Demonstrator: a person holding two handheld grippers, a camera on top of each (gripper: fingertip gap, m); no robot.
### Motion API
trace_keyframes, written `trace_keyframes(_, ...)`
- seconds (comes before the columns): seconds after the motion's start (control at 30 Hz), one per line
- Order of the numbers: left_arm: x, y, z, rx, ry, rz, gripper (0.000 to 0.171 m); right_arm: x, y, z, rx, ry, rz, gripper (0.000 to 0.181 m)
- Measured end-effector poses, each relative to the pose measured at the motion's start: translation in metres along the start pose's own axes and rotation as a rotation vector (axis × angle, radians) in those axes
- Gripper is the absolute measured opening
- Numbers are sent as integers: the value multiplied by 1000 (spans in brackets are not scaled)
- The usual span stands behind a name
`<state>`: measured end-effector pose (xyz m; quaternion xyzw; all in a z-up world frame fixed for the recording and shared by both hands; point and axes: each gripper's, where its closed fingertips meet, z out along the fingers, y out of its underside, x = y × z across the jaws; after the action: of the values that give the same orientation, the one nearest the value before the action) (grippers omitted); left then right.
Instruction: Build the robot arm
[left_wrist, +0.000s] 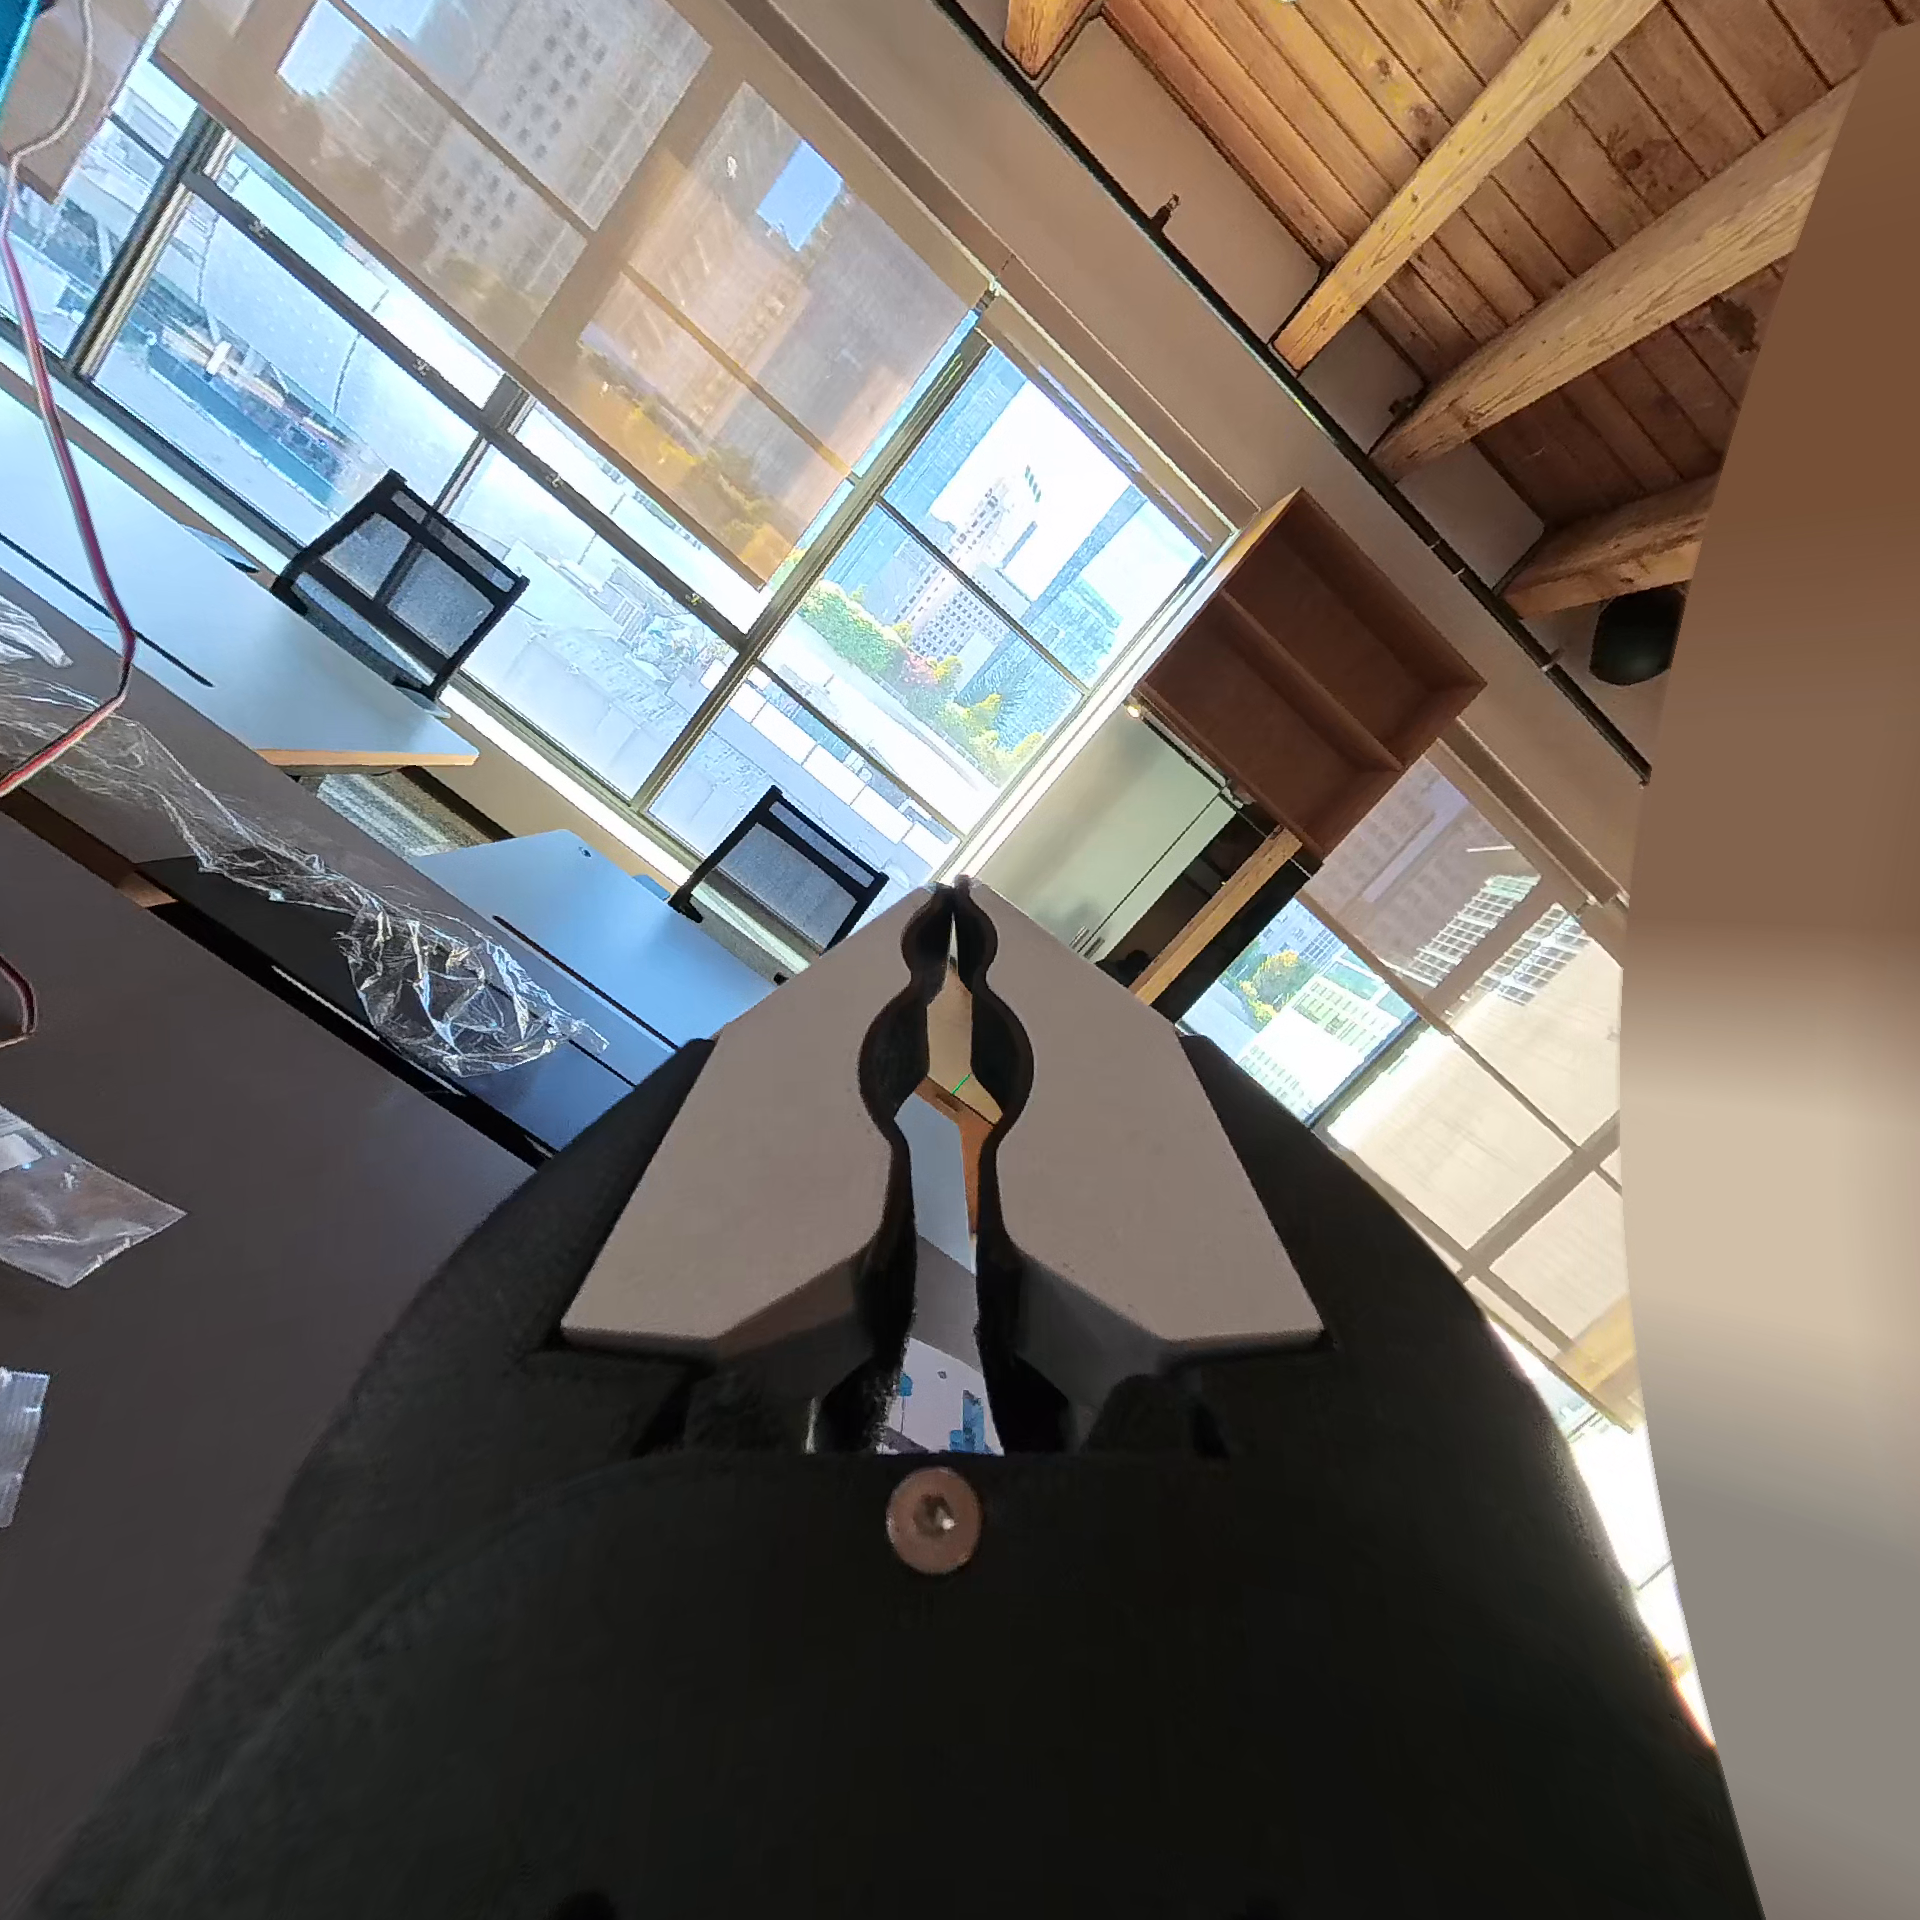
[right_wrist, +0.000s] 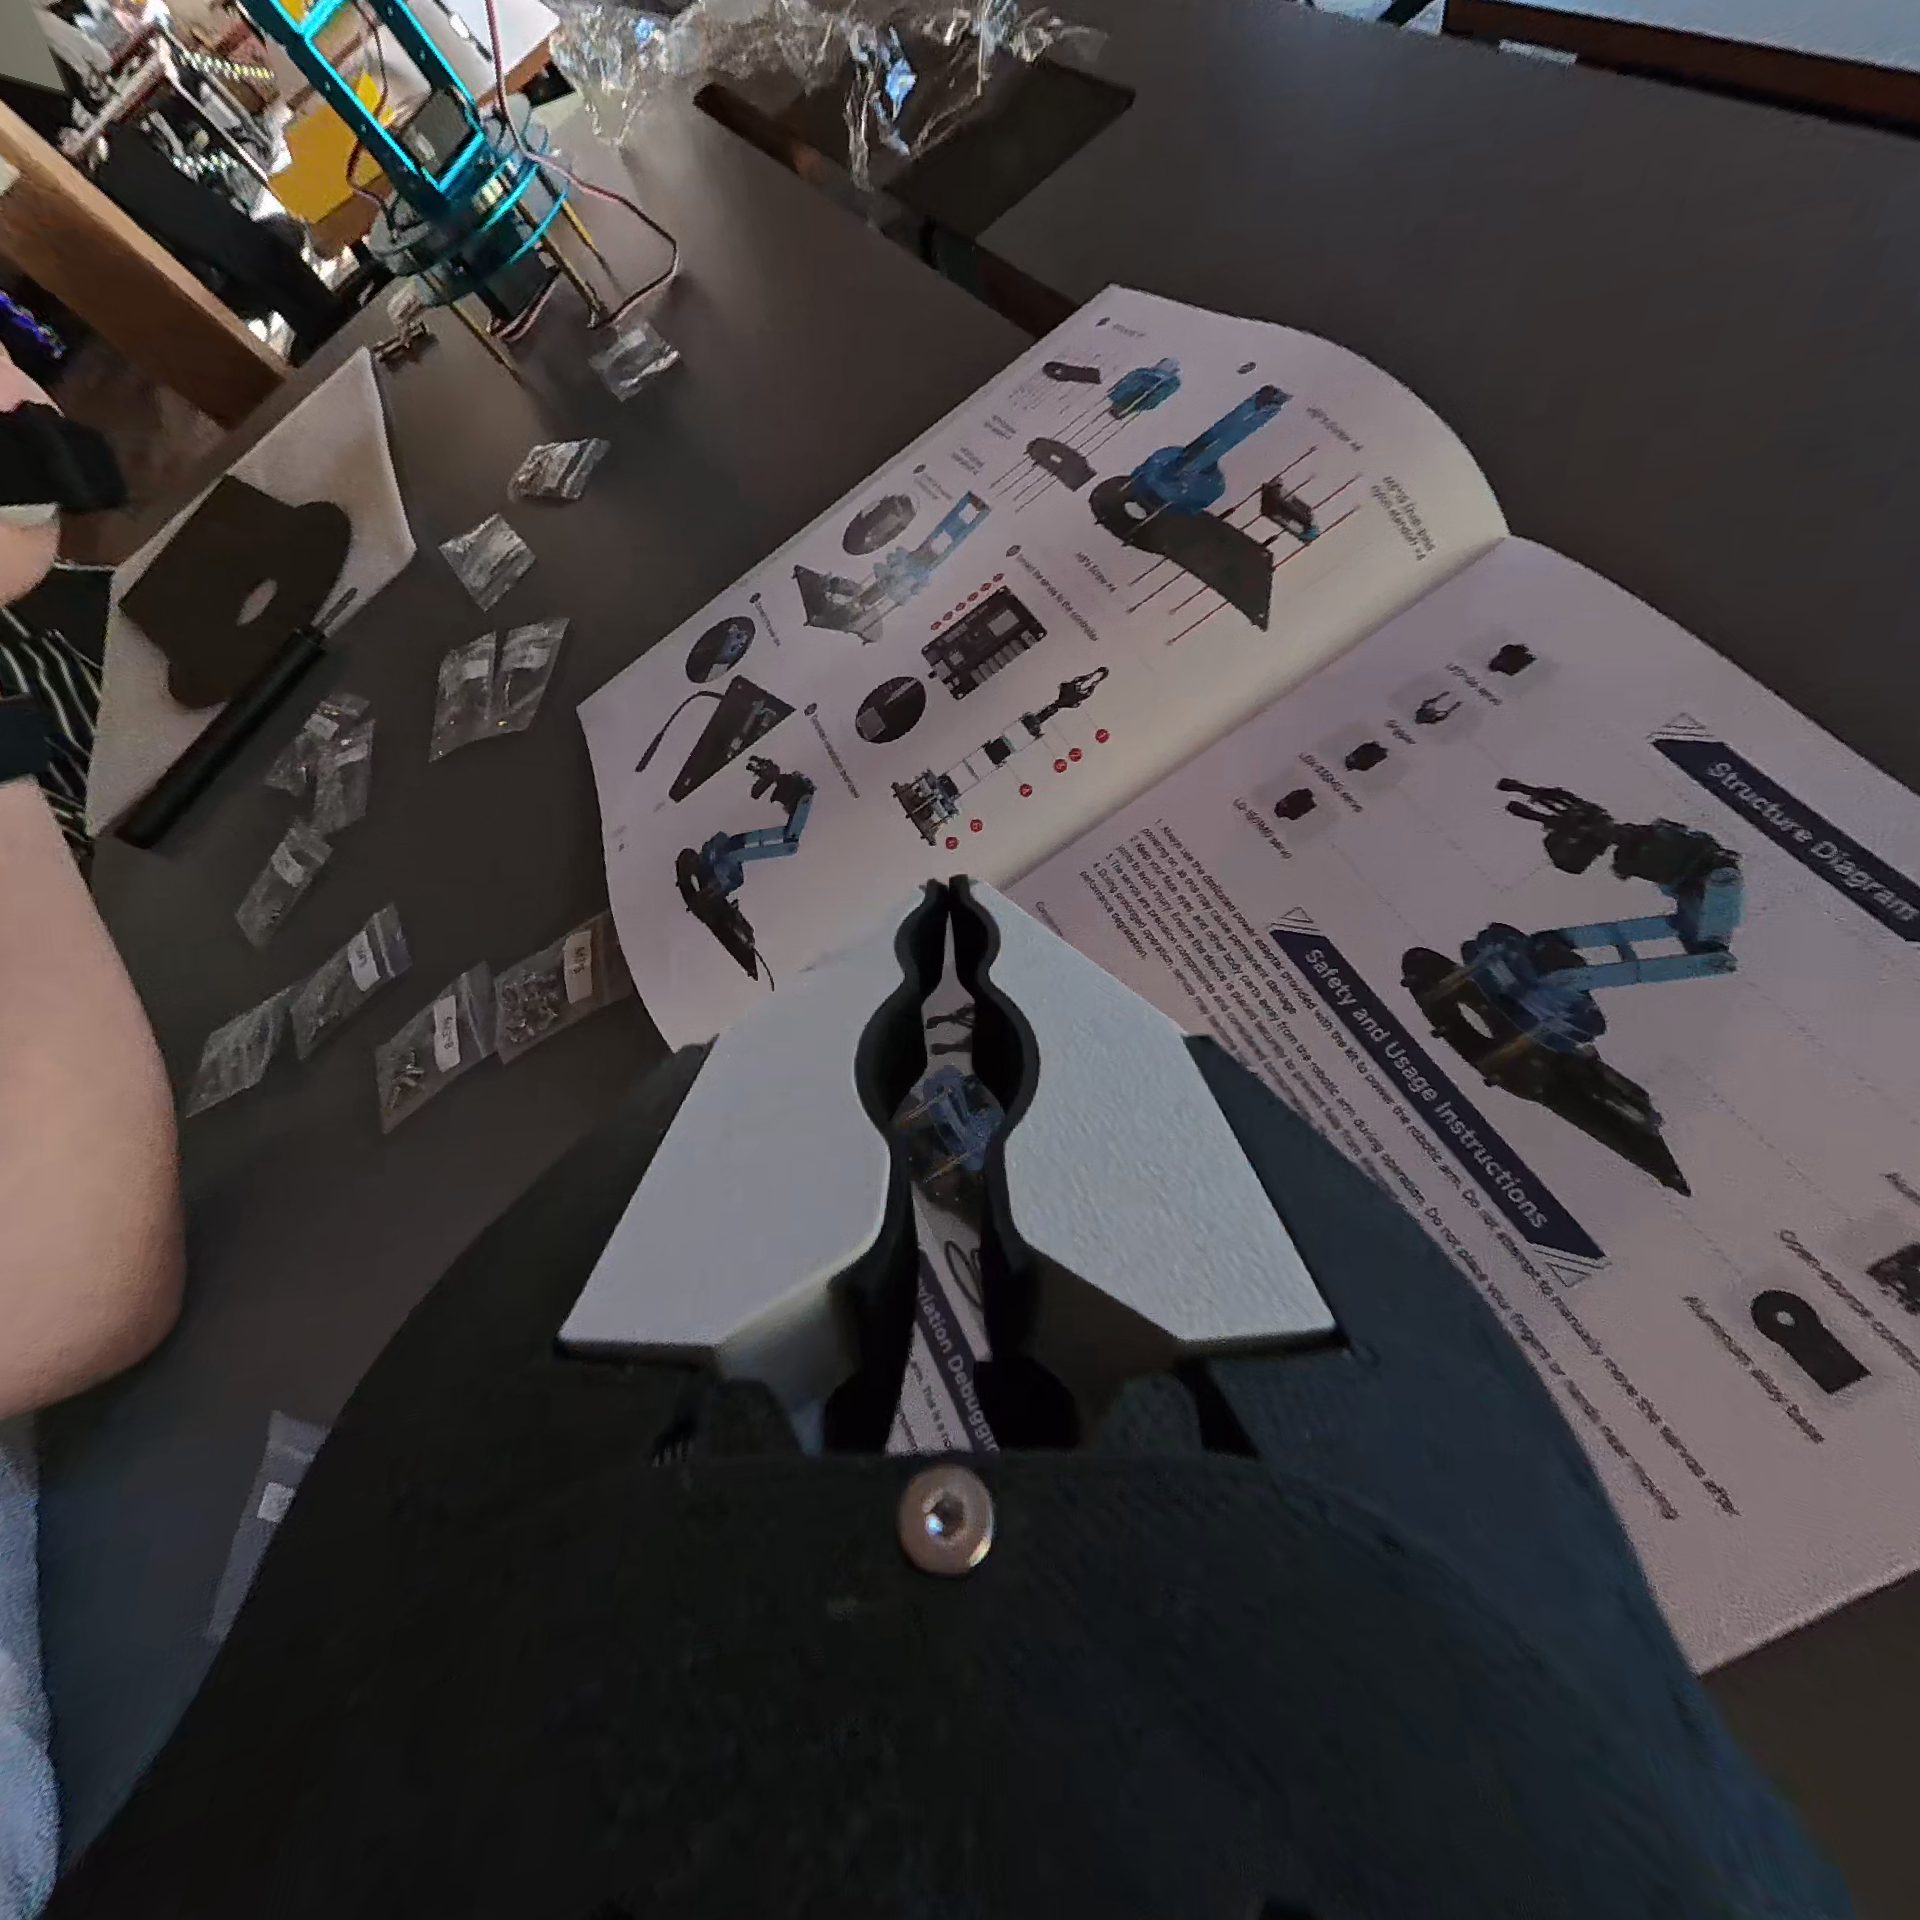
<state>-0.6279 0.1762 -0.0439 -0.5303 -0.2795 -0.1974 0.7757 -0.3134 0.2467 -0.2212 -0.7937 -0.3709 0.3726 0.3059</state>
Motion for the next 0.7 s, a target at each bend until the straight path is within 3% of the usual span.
trace_keyframes(0.23,4,1,1,3,15,-8,0,-6,-9,46,-81,-135,24,0)
trace_keyframes(0.47,0,-3,-2,22,-1,-2,0,-5,-41,91,-107,-132,-133,0)
trace_keyframes(0.7,-6,1,0,9,-4,-24,0,3,-20,116,-206,-114,-142,0)
